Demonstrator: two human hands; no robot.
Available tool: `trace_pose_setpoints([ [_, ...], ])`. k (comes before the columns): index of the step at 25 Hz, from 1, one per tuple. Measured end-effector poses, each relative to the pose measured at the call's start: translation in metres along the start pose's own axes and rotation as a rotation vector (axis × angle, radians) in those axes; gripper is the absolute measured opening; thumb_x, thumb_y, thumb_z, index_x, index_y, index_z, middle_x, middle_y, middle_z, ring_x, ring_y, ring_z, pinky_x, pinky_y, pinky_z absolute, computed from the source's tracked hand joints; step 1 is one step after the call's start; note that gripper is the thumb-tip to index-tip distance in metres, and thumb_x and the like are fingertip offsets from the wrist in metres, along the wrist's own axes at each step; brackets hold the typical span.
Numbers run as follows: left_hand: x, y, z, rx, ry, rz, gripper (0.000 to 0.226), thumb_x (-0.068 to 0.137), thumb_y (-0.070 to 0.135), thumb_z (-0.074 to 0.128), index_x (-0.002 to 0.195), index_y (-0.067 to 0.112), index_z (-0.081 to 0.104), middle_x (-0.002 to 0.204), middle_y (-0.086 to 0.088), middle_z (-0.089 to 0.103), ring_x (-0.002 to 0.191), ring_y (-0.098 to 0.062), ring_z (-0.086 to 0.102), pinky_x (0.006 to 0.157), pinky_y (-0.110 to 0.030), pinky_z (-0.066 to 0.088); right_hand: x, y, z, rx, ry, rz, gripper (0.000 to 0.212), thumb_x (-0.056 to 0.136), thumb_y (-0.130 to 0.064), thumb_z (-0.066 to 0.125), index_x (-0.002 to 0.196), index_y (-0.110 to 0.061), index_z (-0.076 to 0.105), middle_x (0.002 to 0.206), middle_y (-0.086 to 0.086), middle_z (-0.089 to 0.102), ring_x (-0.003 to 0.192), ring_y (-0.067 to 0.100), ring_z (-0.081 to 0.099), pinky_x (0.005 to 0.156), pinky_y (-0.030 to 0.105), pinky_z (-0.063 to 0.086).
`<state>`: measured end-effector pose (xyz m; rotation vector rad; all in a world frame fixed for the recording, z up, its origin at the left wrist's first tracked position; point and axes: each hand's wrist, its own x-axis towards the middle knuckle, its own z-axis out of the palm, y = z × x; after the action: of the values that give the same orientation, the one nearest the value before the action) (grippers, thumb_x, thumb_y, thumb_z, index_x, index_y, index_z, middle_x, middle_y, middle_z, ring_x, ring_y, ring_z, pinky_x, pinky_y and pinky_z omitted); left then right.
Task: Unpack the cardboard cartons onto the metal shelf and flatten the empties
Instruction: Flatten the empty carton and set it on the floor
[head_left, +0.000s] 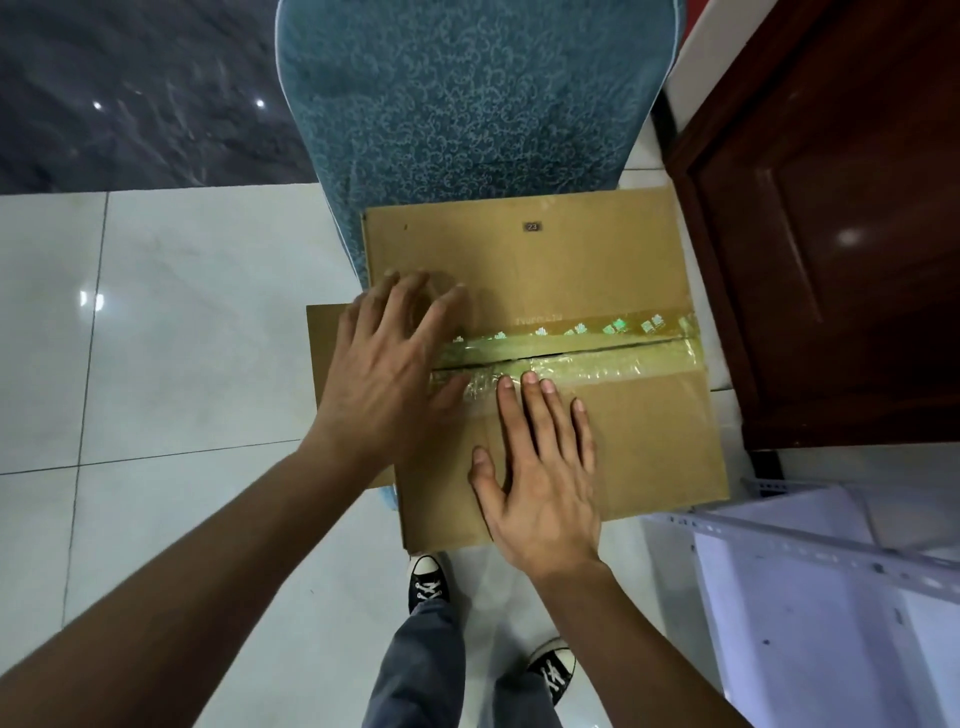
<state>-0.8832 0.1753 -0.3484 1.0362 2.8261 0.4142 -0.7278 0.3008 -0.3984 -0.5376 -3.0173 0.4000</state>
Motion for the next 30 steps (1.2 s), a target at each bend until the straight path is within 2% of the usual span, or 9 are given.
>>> trace_pose_setpoints([
  [3, 0.029, -0.009, -0.002, 0.14, -0.098, 0.076, 0.093, 0.08, 0.066, 0.065, 0.156, 0.031, 0.024, 0.163, -0.013, 0.019, 0.152, -0.04, 0.007, 0.121, -0.057, 0.014, 0.0, 0.001, 0.001, 0.019, 0.014, 0.003, 0.067, 0.099, -0.046, 0.041, 0.16, -0.021, 0.028, 0.167, 0.001, 0.023, 0.156, 0.015, 0.009, 0.126, 0.049, 0.013],
  [8, 0.048, -0.011, -0.004, 0.348, -0.211, 0.176, 0.096, 0.087, 0.075, 0.044, 0.159, 0.026, 0.003, 0.164, -0.023, 0.005, 0.149, -0.049, 0.009, 0.118, -0.063, 0.019, 0.002, 0.002, 0.003, 0.033, 0.036, -0.003, 0.068, 0.098, -0.045, 0.045, 0.159, -0.02, 0.03, 0.166, 0.002, 0.025, 0.155, 0.017, 0.014, 0.124, 0.051, 0.017],
  [11, 0.05, -0.008, -0.007, 0.448, -0.287, 0.21, 0.092, 0.096, 0.066, 0.035, 0.158, 0.017, -0.012, 0.162, -0.032, -0.008, 0.147, -0.055, 0.005, 0.116, -0.067, 0.02, 0.002, 0.002, 0.003, 0.03, 0.037, -0.004, 0.066, 0.098, -0.046, 0.043, 0.158, -0.02, 0.032, 0.166, 0.002, 0.026, 0.155, 0.018, 0.016, 0.124, 0.052, 0.018],
  [18, 0.054, -0.008, -0.016, 0.274, -0.384, 0.109, 0.104, 0.094, 0.031, 0.064, 0.155, 0.034, -0.02, 0.162, -0.019, -0.023, 0.149, -0.049, -0.013, 0.113, -0.07, 0.024, 0.005, 0.002, 0.0, 0.031, 0.019, -0.006, 0.066, 0.098, -0.045, 0.043, 0.158, -0.019, 0.033, 0.166, 0.003, 0.027, 0.155, 0.019, 0.015, 0.123, 0.053, 0.02],
  [22, 0.053, 0.002, -0.028, 0.259, -0.424, 0.085, 0.096, 0.097, 0.022, 0.059, 0.156, 0.035, -0.015, 0.164, -0.019, -0.014, 0.15, -0.049, -0.004, 0.11, -0.064, 0.037, 0.004, 0.003, 0.0, 0.036, 0.015, -0.006, 0.066, 0.097, -0.044, 0.046, 0.156, -0.018, 0.037, 0.164, 0.003, 0.031, 0.154, 0.02, 0.02, 0.123, 0.053, 0.02],
  [24, 0.065, 0.001, -0.051, 0.252, -0.379, 0.14, 0.078, 0.101, 0.022, 0.049, 0.159, 0.034, -0.003, 0.162, -0.02, 0.014, 0.145, -0.048, 0.025, 0.103, -0.055, 0.048, 0.005, 0.002, 0.0, 0.043, 0.029, -0.019, 0.066, 0.095, -0.042, 0.05, 0.156, -0.017, 0.038, 0.163, 0.004, 0.033, 0.153, 0.021, 0.023, 0.123, 0.053, 0.02],
  [26, 0.084, -0.003, -0.078, 0.212, -0.345, 0.213, 0.063, 0.102, 0.017, 0.041, 0.158, 0.033, 0.014, 0.147, -0.014, 0.041, 0.122, -0.038, 0.054, 0.089, -0.048, 0.056, 0.006, 0.002, 0.0, 0.03, 0.032, -0.031, 0.067, 0.094, -0.041, 0.052, 0.155, -0.017, 0.039, 0.163, 0.004, 0.033, 0.153, 0.022, 0.023, 0.123, 0.054, 0.02],
  [28, 0.088, -0.004, -0.097, 0.232, -0.3, 0.248, 0.056, 0.1, 0.016, 0.046, 0.152, 0.028, 0.027, 0.136, -0.012, 0.043, 0.109, -0.034, 0.057, 0.079, -0.048, 0.058, 0.006, 0.002, 0.0, 0.038, 0.031, -0.036, 0.066, 0.094, -0.042, 0.05, 0.155, -0.017, 0.04, 0.163, 0.003, 0.031, 0.153, 0.022, 0.023, 0.123, 0.054, 0.02],
  [30, 0.08, -0.002, -0.104, 0.27, -0.107, 0.194, 0.049, 0.094, 0.015, 0.058, 0.139, 0.018, 0.039, 0.126, -0.013, 0.043, 0.102, -0.032, 0.054, 0.066, -0.047, 0.058, 0.006, 0.003, 0.001, 0.034, 0.03, -0.035, 0.066, 0.094, -0.043, 0.049, 0.154, -0.017, 0.04, 0.164, 0.003, 0.03, 0.153, 0.022, 0.023, 0.123, 0.054, 0.021],
])
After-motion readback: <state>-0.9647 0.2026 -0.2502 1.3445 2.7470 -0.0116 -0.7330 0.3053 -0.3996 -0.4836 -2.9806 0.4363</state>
